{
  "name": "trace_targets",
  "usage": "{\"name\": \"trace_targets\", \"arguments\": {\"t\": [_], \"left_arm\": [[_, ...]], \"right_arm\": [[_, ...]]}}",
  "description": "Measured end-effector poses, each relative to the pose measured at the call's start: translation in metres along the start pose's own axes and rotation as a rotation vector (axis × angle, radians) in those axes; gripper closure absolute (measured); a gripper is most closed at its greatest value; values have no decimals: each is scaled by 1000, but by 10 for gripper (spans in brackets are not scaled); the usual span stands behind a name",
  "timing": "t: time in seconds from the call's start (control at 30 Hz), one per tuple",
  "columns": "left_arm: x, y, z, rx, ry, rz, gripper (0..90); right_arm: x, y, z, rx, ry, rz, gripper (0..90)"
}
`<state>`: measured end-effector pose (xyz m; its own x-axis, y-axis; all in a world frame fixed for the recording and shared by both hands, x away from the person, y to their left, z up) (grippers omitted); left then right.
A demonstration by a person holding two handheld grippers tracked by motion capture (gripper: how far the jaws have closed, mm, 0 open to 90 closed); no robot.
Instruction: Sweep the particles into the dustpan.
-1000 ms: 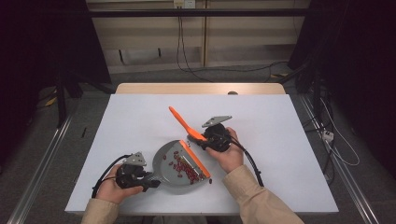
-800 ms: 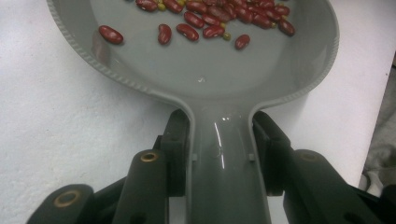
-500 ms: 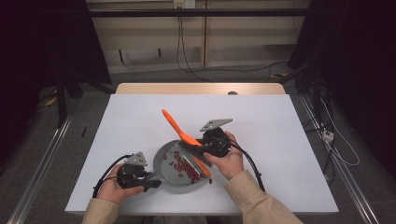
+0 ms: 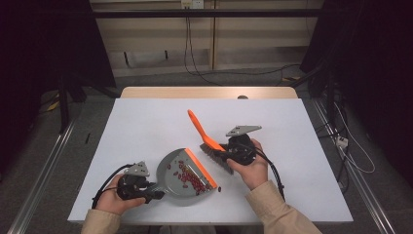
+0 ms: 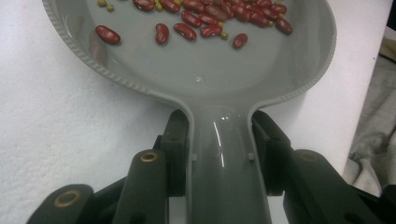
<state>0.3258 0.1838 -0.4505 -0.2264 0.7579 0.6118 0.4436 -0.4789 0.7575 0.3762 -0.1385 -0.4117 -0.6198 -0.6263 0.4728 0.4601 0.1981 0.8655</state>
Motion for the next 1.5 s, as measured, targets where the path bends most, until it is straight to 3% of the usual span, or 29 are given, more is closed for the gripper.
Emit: {"name": "trace_targets", "arguments": {"t": [0.33, 0.63, 1.0, 1.2, 1.33, 1.5], "left_arm": [[4, -4, -6, -15, -20, 6, 630], [3, -4, -11, -22, -27, 14, 630], [-7, 0, -14, -9, -16, 18, 630], [-14, 4, -16, 2, 3, 16, 630], [-16, 5, -16, 3, 1, 15, 630], [-16, 5, -15, 2, -5, 10, 630]], "right_arm": [[5, -10, -1, -23, -28, 6, 708], [6, -16, 7, -37, -41, 5, 708], [2, -20, 28, -48, -39, 6, 707], [-3, -19, 32, -105, -28, -19, 707], [-1, -16, 28, -184, -3, -68, 708], [5, -12, 20, -136, -41, -89, 708]]}}
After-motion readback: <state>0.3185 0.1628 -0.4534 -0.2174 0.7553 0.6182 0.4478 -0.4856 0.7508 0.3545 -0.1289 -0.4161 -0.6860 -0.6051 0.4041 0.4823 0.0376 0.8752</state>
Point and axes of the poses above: each handheld gripper's, and its own axes: x roughly backward along the jaws, y roughly out of its top, z roughly to its left, the point moved 2 cm from there along -x, roughly forward along the jaws, and after that the axes turned 11 degrees about -z, right-handed, at the moved point
